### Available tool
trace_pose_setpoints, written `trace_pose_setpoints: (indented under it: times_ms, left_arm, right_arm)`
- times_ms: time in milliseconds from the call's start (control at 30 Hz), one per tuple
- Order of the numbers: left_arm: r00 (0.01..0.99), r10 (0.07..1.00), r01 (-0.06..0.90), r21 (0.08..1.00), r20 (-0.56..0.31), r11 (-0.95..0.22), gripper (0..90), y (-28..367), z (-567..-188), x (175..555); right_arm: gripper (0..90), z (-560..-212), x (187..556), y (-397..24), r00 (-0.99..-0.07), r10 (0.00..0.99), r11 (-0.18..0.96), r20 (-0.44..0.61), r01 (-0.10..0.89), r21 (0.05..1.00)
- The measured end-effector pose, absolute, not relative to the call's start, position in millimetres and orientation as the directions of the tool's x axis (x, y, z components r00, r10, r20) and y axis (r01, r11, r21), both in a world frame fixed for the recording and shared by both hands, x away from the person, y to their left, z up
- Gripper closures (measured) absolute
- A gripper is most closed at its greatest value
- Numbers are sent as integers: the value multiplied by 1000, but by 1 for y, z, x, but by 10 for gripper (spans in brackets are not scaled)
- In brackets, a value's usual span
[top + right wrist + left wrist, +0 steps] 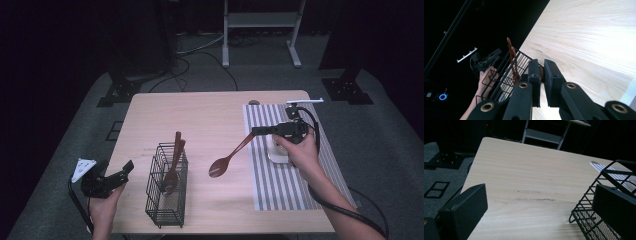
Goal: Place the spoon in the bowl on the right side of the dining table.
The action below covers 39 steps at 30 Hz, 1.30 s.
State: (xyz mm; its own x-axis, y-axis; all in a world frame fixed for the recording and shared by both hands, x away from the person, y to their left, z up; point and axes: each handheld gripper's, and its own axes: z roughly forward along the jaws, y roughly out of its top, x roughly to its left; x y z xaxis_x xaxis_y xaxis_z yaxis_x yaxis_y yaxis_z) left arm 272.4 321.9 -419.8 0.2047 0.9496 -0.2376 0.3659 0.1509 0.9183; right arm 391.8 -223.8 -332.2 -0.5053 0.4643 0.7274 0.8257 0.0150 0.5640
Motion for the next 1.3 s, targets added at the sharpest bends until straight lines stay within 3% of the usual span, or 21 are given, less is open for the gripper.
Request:
trace_pose_setpoints:
  times_ms: [1300]
  left_arm:
    - [203,950,368,918,-236,149,0,321,-421,273]
  right_arm:
    - [836,-346,399,-271,-434,528,-69,730,835,546]
